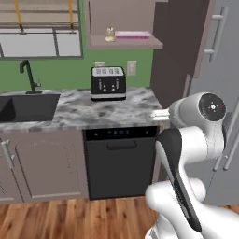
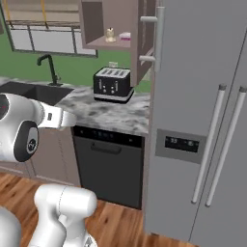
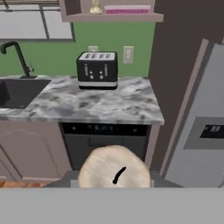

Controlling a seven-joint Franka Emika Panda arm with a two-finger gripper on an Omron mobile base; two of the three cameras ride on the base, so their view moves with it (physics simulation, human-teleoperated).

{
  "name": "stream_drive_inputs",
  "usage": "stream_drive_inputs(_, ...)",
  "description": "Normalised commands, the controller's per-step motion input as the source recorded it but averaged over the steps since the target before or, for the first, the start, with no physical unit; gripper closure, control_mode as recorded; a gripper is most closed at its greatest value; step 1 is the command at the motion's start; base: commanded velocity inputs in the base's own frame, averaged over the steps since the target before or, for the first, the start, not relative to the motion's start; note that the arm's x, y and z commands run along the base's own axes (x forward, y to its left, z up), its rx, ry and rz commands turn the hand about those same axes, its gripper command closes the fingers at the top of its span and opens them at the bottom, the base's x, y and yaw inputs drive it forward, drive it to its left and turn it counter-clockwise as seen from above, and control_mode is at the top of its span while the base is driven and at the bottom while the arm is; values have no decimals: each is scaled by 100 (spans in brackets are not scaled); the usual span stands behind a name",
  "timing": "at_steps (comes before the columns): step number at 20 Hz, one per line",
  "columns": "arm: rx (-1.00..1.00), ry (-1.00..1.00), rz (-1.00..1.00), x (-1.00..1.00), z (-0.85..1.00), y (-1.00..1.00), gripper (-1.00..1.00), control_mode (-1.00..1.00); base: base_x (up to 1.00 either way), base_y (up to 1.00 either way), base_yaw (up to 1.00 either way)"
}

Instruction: Pick the candle and candle from the dining table and place them in the open cabinet. Close the cabinet after placing the objects.

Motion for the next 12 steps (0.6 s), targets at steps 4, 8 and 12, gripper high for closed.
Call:
stream_drive_inputs(4,0,0,0,0,0,0,100,100,54,34,-14)
stream_drive_inputs(8,0,0,0,0,0,0,100,100,52,32,-14)
stream_drive_inputs(12,0,0,0,0,0,0,100,100,53,32,-14)
